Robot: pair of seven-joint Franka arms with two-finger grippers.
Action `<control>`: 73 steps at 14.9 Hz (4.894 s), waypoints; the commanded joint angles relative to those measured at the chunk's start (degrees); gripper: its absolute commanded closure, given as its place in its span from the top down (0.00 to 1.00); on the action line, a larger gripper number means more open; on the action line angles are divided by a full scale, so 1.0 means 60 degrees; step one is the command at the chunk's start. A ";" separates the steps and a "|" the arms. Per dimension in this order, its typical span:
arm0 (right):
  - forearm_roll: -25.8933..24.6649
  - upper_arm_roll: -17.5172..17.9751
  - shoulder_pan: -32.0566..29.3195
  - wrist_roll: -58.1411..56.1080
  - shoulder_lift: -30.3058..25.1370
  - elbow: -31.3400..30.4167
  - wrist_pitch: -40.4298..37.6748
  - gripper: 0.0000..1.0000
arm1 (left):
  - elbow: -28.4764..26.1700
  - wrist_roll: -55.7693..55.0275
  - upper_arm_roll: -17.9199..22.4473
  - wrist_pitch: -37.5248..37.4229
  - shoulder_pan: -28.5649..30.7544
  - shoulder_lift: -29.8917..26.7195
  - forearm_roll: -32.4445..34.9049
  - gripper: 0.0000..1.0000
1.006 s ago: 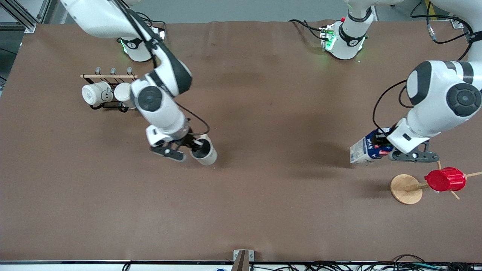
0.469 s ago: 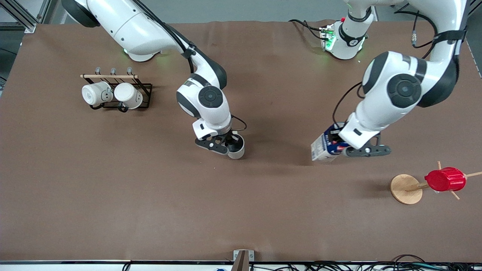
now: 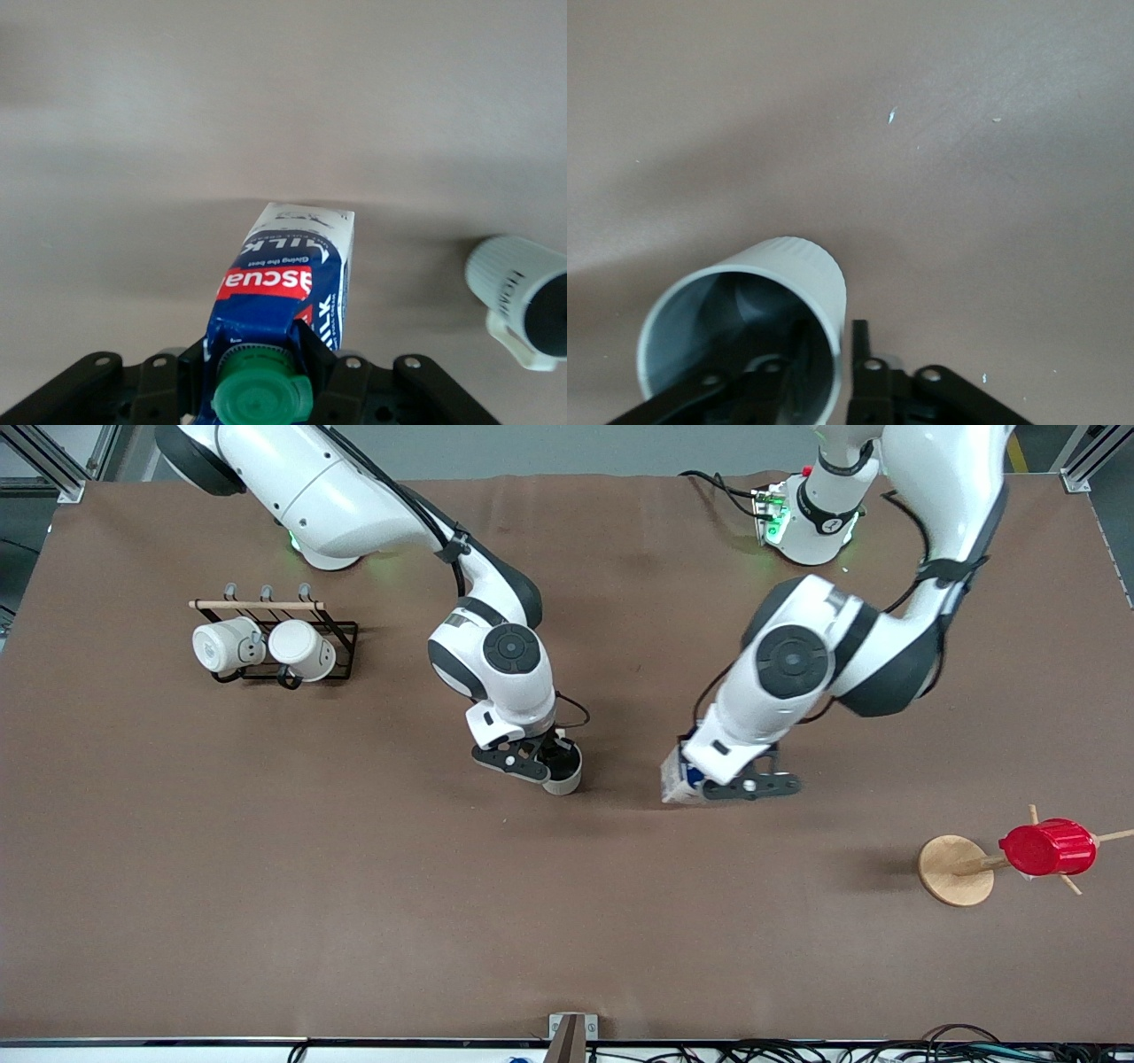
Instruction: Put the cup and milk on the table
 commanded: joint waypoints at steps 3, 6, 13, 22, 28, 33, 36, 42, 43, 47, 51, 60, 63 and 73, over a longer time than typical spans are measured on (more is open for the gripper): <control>-0.0197 0.0732 -0.0902 0.0062 -0.1018 0.0103 -0.1272 1.00 | 0.1217 -0.0142 -0.0417 -0.0626 -0.0456 0.1035 0.0289 0.06; 0.0036 0.0879 -0.1676 -0.0507 -0.2365 0.0089 -0.2883 1.00 | 0.1408 -0.0492 -0.0432 -0.0655 -0.0865 0.1285 0.0319 0.06; 0.0345 0.0735 -0.3715 -0.3932 -0.4798 0.0191 -0.4935 1.00 | 0.1423 -0.1387 -0.0432 -0.0640 -0.1408 0.1637 0.1154 0.09; 0.3198 -0.3174 -0.3716 -0.9878 -0.6704 0.0338 -0.6518 1.00 | 0.1701 -0.1358 -0.0417 -0.0640 -0.1745 0.1857 0.1461 0.11; 0.3671 -0.4013 -0.4112 -1.1848 -0.6734 0.0543 -0.7179 1.00 | 0.1731 -0.1373 -0.0344 -0.0596 -0.1980 0.1930 0.1491 0.19; 0.3656 -0.4057 -0.4111 -1.1935 -0.6735 0.0557 -0.7209 1.00 | 0.1731 -0.1358 -0.0300 -0.0596 -0.1936 0.1915 0.1505 0.27; 0.3642 -0.4101 -0.4097 -1.1965 -0.6749 0.0543 -0.7252 1.00 | 0.1731 -0.1417 -0.0285 -0.0596 -0.1950 0.1901 0.1535 0.27; 0.3480 -0.4145 -0.4126 -1.1979 -0.6705 0.0718 -0.7472 1.00 | 0.1701 -0.1549 -0.0270 -0.0596 -0.1936 0.1915 0.1872 0.46; 0.3480 -0.4218 -0.4111 -1.2037 -0.6691 0.0718 -0.7472 1.00 | 0.1701 -0.1520 -0.0285 -0.0596 -0.1921 0.1915 0.1872 0.61; 0.3480 -0.4276 -0.4155 -1.2126 -0.6691 0.0718 -0.7487 1.00 | 0.1716 -0.1461 -0.0300 -0.0582 -0.1805 0.1624 0.1974 1.00; 0.3510 -0.4467 -0.4184 -1.2199 -0.6691 0.0689 -0.7487 1.00 | 0.1716 -0.1403 -0.0300 -0.0611 -0.1673 0.0761 0.1741 1.00; 0.3495 -0.4482 -0.4155 -1.2199 -0.6676 0.0689 -0.7487 1.00 | 0.0606 0.1171 0.2128 -0.0962 -0.1365 -0.2519 -0.1084 1.00; 0.3509 -0.4482 -0.4140 -1.2199 -0.6676 0.0675 -0.7487 1.00 | -0.0302 0.3658 0.3752 -0.0963 -0.1350 -0.3910 -0.2634 1.00; 0.3495 -0.4482 -0.4184 -1.2199 -0.6676 0.0704 -0.7604 1.00 | -0.2209 0.6185 0.4520 -0.1035 0.0071 -0.5936 -0.3036 1.00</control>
